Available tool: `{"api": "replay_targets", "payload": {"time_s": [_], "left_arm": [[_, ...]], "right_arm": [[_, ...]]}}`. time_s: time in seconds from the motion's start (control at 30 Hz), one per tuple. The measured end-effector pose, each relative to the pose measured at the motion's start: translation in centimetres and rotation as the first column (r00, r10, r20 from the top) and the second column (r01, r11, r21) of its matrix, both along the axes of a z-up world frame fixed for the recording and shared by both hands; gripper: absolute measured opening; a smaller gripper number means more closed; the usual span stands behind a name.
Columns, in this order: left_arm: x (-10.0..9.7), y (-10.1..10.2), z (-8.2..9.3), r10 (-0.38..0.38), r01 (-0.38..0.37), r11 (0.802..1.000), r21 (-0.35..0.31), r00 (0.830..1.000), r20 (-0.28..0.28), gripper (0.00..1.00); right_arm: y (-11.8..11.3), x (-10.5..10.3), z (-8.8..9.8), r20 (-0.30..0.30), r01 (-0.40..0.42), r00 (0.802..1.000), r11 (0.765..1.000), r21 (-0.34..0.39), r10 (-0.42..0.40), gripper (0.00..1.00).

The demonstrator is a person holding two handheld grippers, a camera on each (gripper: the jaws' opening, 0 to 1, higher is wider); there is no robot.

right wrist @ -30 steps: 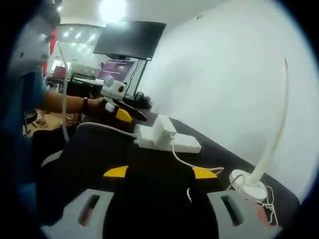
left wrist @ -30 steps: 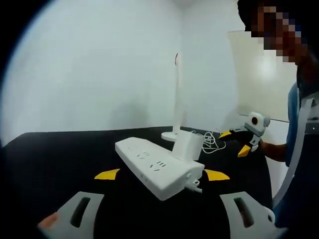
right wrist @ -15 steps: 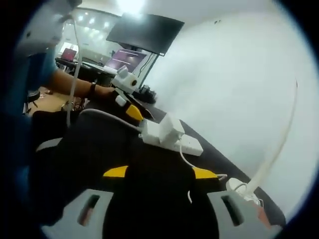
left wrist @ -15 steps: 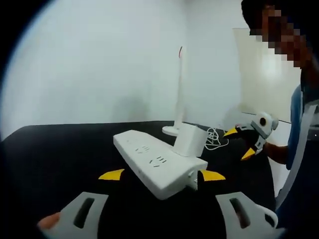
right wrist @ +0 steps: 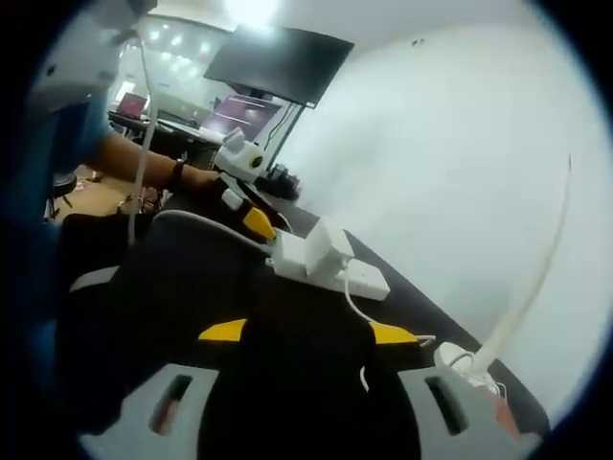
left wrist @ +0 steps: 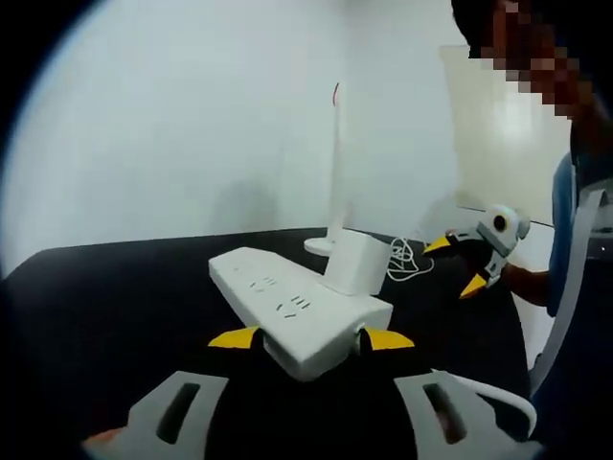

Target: Insert the desk lamp plug into the socket, turn on the power strip switch, turn on the lamp switch, then turn off the lamp switch, turn off the power strip switch, and remove the plug from the socket.

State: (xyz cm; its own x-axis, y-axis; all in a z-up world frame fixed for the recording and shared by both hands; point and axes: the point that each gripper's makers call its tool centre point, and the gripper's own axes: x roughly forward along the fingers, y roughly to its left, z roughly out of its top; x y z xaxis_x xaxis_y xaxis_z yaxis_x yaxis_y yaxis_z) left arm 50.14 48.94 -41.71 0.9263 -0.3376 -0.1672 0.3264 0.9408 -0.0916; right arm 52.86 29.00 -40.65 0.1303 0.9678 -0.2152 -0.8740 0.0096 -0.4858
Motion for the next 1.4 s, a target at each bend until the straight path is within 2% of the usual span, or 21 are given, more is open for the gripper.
{"api": "replay_targets", "payload": {"time_s": [0.77,0.8,0.83,1.23,1.4], "left_arm": [[0.1,0.1,-0.1,-0.006,0.006,1.0,-0.018,1.0,-0.012,0.34],[0.2,1.0,0.0,0.025,-0.025,1.0,0.015,1.0,-0.004,0.32],[0.1,0.3,0.0,0.0,-0.001,1.0,-0.025,1.0,-0.015,0.32],[-0.1,0.2,0.1,0.001,-0.001,1.0,-0.012,1.0,-0.005,0.33],[-0.5,0.1,0.1,0.002,-0.002,1.0,0.027,1.0,0.015,0.33]], "right_arm": [[0.1,-0.3,-0.5,0.037,-0.008,0.999,1.0,-0.03,0.01,0.48],[0.1,-0.3,-0.5,0.037,-0.009,0.999,0.999,-0.031,0.01,0.48],[0.1,-0.2,-0.6,0.038,-0.008,0.999,0.999,-0.032,0.009,0.48],[0.1,-0.1,-0.7,0.023,-0.007,1.0,0.999,-0.035,0.007,0.48],[0.1,-0.1,-0.7,0.007,-0.006,1.0,0.999,-0.034,0.006,0.48]]}}
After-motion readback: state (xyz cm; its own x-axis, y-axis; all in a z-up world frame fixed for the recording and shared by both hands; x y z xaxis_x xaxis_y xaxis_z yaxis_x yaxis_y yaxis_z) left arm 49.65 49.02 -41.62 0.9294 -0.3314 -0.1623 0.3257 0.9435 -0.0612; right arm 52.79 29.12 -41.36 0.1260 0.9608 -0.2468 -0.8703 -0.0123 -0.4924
